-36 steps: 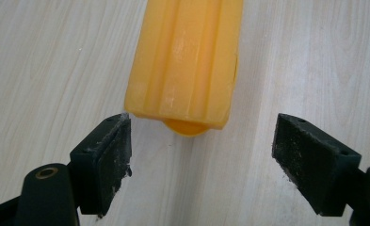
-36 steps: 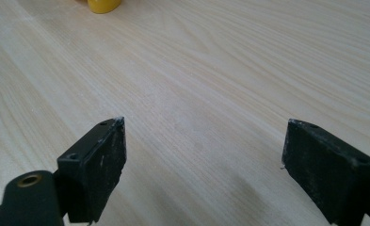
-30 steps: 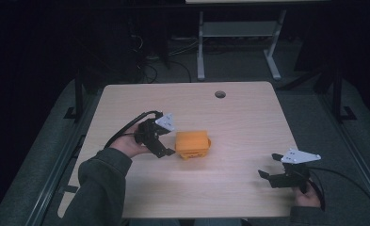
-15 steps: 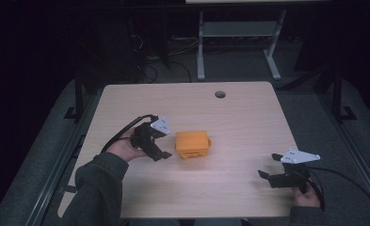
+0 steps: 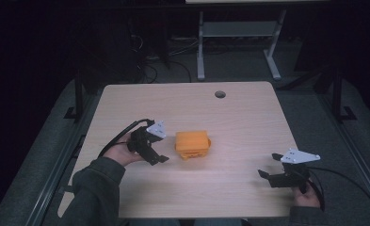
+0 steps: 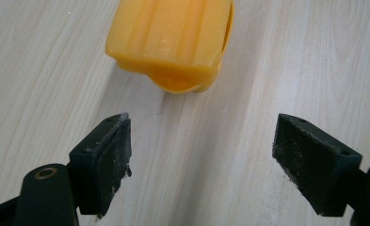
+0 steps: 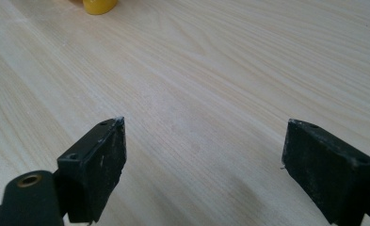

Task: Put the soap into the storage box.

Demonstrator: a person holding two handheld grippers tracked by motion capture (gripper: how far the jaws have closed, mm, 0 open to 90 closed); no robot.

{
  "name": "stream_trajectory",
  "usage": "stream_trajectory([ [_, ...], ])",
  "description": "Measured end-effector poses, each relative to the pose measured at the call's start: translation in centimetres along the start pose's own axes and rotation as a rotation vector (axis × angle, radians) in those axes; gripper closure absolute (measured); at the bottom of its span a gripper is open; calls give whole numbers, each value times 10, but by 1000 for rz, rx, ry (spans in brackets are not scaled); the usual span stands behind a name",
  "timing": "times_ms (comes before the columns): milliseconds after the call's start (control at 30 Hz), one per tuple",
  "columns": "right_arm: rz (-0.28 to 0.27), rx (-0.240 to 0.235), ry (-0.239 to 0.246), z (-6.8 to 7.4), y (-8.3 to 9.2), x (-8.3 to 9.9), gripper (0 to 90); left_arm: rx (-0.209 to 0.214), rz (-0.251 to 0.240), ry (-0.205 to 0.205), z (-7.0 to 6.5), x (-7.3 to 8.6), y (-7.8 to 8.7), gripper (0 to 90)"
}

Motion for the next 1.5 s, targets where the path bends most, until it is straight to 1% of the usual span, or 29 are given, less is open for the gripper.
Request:
stream_trajectory([
  [100,0,1,0,0,0,0,137,-3,4,-5,-1,1,1,192],
  [167,-4,2,-2,0,0,0,137,-2,-6,-3,-2,2,2,192],
  [200,-5,3,-3,0,0,0,137,-1,-14,8,-3,2,2,191],
  [233,-5,4,-3,0,1,0,137,0,-11,2,-3,3,2,192],
  [333,-7,5,-8,0,1,0,137,3,-16,16,-3,5,2,192],
  [400,-10,7,-3,0,2,0,137,2,-13,13,-4,8,2,192],
  [567,-10,7,-4,0,2,0,137,-1,-15,27,-5,13,1,192],
  [633,-10,6,-3,0,2,0,137,2,-12,23,-6,15,1,193],
  [667,-12,3,-3,0,2,0,137,0,-15,30,-7,16,1,193],
  [733,-12,5,4,0,2,-1,137,2,-14,22,-9,19,1,193],
  [767,-13,6,4,0,2,-1,137,1,-14,27,-10,20,1,192],
  [800,-14,6,4,0,2,-1,137,-2,-13,23,-11,22,1,192],
  [833,-14,6,4,0,3,-1,137,-3,-17,32,-12,23,1,193],
  [867,-14,9,3,0,3,-1,137,-3,-16,27,-12,25,2,192],
  [1000,-14,19,0,0,4,0,137,-9,-23,40,-14,31,3,196],
  [1100,-19,23,2,-1,5,0,137,-8,-18,41,-15,35,4,196],
  [1233,-7,23,4,0,4,1,137,-8,-21,50,-18,39,4,196],
  [1267,-7,23,5,0,4,1,137,-9,-23,48,-18,40,3,196],
  [1333,-13,23,3,0,4,1,137,-8,-25,56,-19,42,3,197],
  [1367,-14,24,5,-1,5,1,137,-10,-25,50,-19,42,3,197],
  [1500,-11,26,-1,0,5,2,137,-17,-29,51,-21,45,5,197],
])
Point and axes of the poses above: each handheld gripper's, and its own axes: y roughly backward along the jaws, x roughly out of its underside, z roughly to its left, the point moved 5 cm from there along -y, roughly forward along the jaws, and after that the axes turned 12 degrees about -x, right-handed, at the moved point
